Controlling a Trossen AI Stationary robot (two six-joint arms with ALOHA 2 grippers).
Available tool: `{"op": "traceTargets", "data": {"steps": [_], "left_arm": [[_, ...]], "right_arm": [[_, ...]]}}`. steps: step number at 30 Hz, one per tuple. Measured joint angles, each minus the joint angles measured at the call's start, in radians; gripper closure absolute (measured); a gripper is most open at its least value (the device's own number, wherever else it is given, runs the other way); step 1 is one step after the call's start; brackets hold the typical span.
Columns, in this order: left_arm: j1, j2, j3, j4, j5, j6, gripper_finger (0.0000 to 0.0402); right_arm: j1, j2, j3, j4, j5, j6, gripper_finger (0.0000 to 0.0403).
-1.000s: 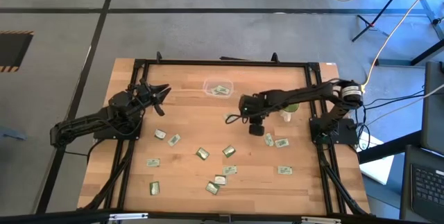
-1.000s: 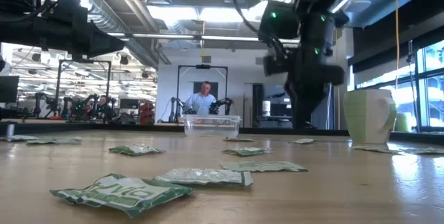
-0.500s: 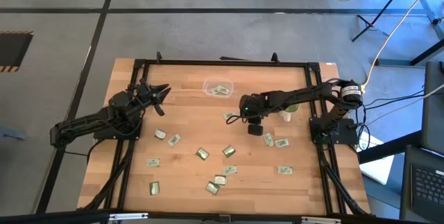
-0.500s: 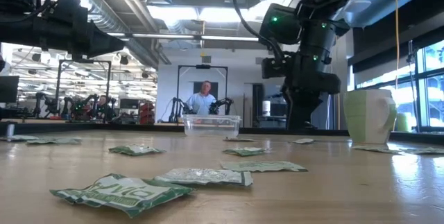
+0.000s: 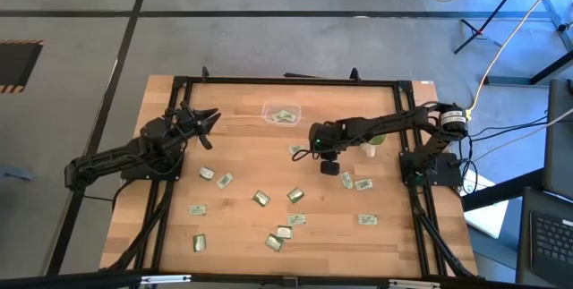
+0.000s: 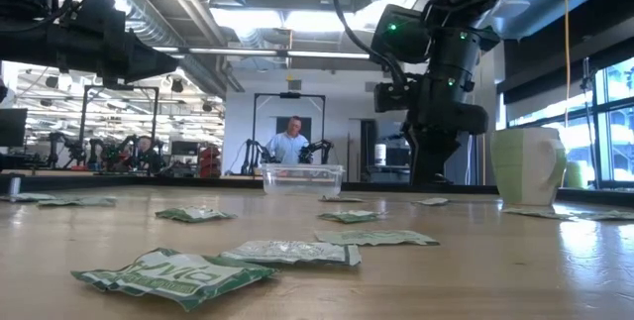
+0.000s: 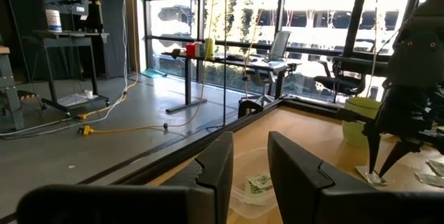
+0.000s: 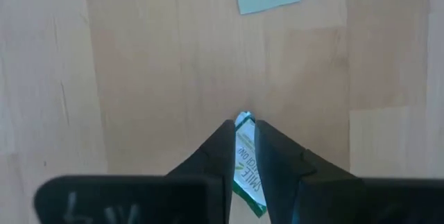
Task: Pick and place items into bin
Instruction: Put the white stevia packet into the bin
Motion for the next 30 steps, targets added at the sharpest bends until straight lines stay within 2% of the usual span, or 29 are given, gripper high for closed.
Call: {"op": "traceTargets", "data": {"steps": [7, 23, 30], "left_arm": [[0.000, 0.000, 0.000, -0.005, 0.000, 0.000, 0.0315], [0.000, 0.000, 0.000, -0.006, 0.000, 0.026, 0.0315], [0.000, 0.000, 0.000, -0.006, 0.000, 0.026, 0.0315]], "right_arm": [[0.000, 0.000, 0.000, -0.006, 0.044, 0.004, 0.0340], [0.000, 0.001, 0.000, -0.034, 0.045, 0.033, 0.0338], [0.000, 0.001, 0.000, -0.033, 0.045, 0.034, 0.0289]]}}
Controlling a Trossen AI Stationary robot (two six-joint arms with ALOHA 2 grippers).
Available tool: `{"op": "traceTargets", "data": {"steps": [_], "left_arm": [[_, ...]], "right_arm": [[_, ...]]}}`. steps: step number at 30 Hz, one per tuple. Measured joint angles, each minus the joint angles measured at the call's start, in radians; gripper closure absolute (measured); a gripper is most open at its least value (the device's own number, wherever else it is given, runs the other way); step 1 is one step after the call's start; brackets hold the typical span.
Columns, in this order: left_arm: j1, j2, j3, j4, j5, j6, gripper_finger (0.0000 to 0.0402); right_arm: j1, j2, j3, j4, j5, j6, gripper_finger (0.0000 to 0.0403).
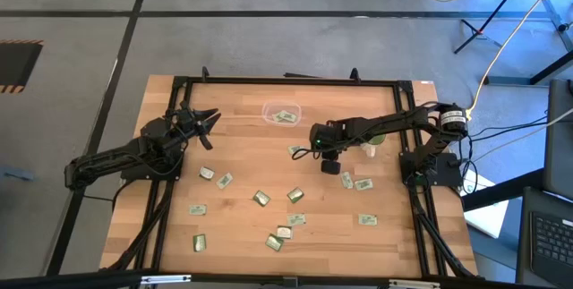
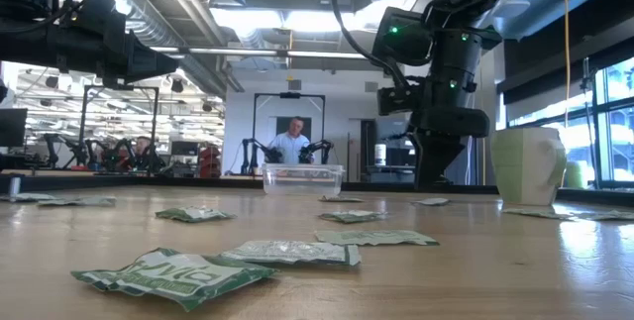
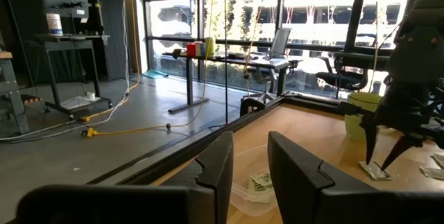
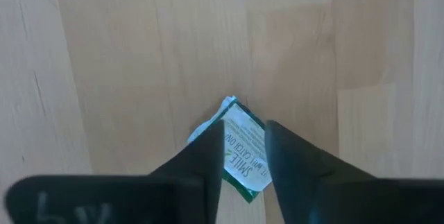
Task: Pick and place items into bin
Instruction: Put the white stevia packet into the bin
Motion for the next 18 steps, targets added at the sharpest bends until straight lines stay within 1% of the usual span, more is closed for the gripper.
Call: {"op": "traceTargets", "data": {"steps": [3, 6, 10, 18], "left_arm": [[0.000, 0.000, 0.000, 0.000, 0.000, 0.000, 0.0315], [0.000, 0.000, 0.000, 0.000, 0.000, 0.000, 0.0315], [0.000, 0.000, 0.000, 0.000, 0.000, 0.000, 0.0315], [0.000, 0.000, 0.000, 0.000, 0.000, 0.000, 0.0315]], "right_arm": [[0.000, 0.000, 0.000, 0.000, 0.000, -0.003, 0.0266], [0.000, 0.000, 0.000, 0.002, 0.000, -0.009, 0.0254], [0.000, 0.002, 0.000, 0.009, 0.001, -0.008, 0.0252], [0.000, 0.064, 0.004, 0.023, 0.001, -0.007, 0.0255]]}}
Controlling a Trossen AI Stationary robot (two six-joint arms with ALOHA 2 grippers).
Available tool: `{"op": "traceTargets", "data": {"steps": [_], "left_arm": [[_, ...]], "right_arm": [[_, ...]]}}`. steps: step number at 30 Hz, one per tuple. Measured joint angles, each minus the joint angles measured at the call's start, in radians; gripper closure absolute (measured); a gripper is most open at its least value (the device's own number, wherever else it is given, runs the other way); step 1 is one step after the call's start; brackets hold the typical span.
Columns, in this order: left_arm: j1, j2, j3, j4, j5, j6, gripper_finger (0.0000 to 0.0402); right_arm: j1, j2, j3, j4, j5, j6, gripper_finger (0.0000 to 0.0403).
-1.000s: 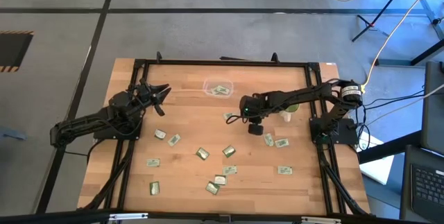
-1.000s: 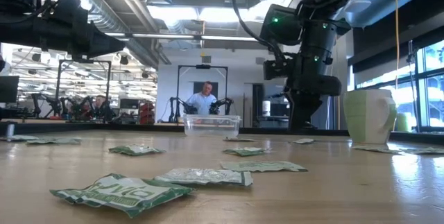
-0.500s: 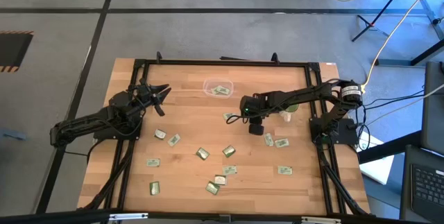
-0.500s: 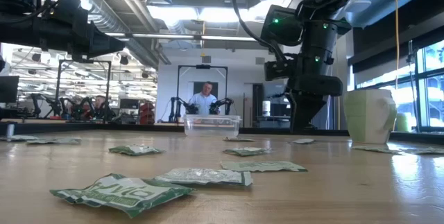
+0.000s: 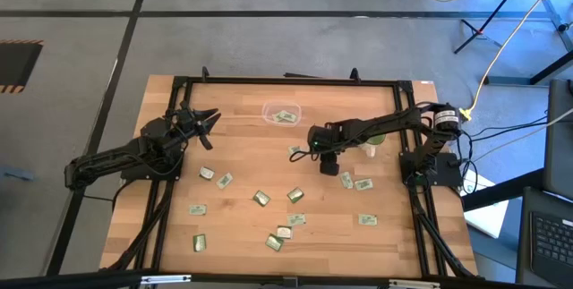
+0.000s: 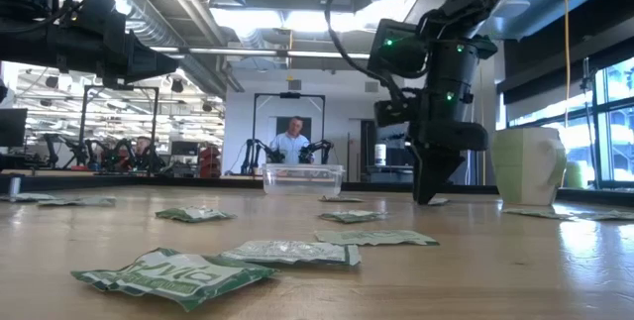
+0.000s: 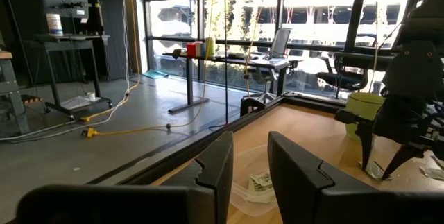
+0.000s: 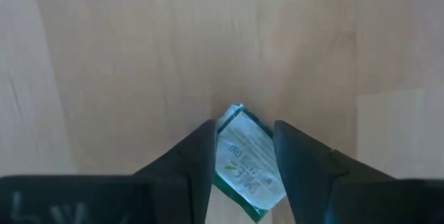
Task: Pick and place items into bin
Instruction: Put the white stevia packet into the bin
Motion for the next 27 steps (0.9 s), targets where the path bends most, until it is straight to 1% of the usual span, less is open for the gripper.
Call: {"op": "traceTargets", "data": {"steps": [4, 15, 18, 21, 24, 27], "left_arm": [[0.000, 0.000, 0.000, -0.001, 0.000, 0.000, 0.0315], [0.000, 0.000, 0.000, -0.001, 0.000, 0.000, 0.0315], [0.000, 0.000, 0.000, -0.001, 0.000, 0.000, 0.0315], [0.000, 0.000, 0.000, -0.001, 0.000, 0.000, 0.0315], [0.000, 0.000, 0.000, -0.001, 0.000, -0.001, 0.0315], [0.000, 0.000, 0.000, -0.001, 0.000, 0.000, 0.0315]], "right_arm": [[0.001, 0.002, 0.001, -0.002, -0.002, 0.000, 0.0277], [0.000, 0.001, -0.001, 0.000, 0.007, 0.003, 0.0371], [0.000, 0.005, 0.019, -0.018, 0.006, 0.000, 0.0394], [-0.001, 0.008, 0.079, -0.032, 0.002, -0.025, 0.0395], [-0.005, 0.006, 0.166, -0.021, 0.002, -0.067, 0.0387], [-0.021, 0.005, 0.250, -0.014, 0.002, -0.113, 0.0389]]}}
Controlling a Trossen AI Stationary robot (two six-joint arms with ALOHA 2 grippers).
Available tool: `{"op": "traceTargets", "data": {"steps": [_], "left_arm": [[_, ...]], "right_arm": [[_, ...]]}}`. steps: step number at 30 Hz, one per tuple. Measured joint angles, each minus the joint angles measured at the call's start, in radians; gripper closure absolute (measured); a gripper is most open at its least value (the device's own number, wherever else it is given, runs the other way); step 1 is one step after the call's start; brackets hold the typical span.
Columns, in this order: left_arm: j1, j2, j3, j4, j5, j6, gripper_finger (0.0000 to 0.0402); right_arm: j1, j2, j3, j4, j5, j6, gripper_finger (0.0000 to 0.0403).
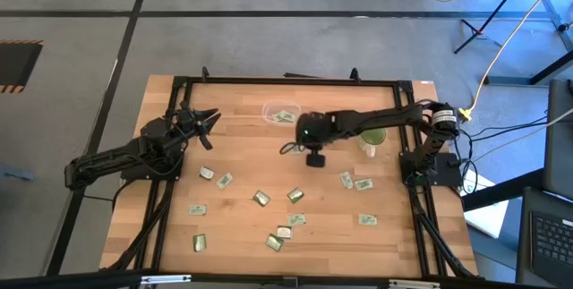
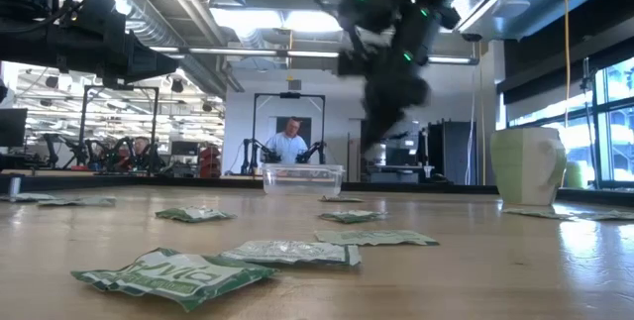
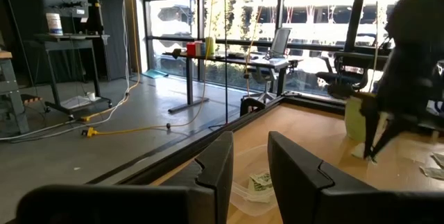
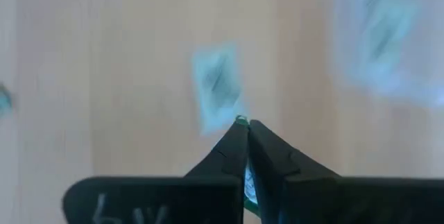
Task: Pick and place items into bin
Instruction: Put the white stevia packet into the bin, then put the green stevia packet into the bin
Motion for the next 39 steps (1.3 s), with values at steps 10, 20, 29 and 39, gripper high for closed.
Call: {"op": "traceTargets", "data": {"steps": [10, 20, 29, 39], "left_arm": [[0.000, 0.000, 0.000, 0.001, 0.000, -0.001, 0.0315], [0.000, 0.000, 0.000, 0.001, 0.000, 0.000, 0.0315], [0.000, 0.000, 0.000, 0.001, 0.000, 0.000, 0.0315], [0.000, 0.000, 0.000, 0.001, 0.000, 0.000, 0.0315]], "right_arm": [[-0.126, -0.002, 0.131, 0.245, -0.004, -0.094, 0.0393], [-0.236, 0.134, 0.131, 0.354, -0.098, -0.069, 0.0392], [-0.254, 0.227, 0.130, 0.354, -0.103, -0.067, 0.0376], [-0.254, 0.223, 0.130, 0.352, -0.101, -0.063, 0.0311]]}}
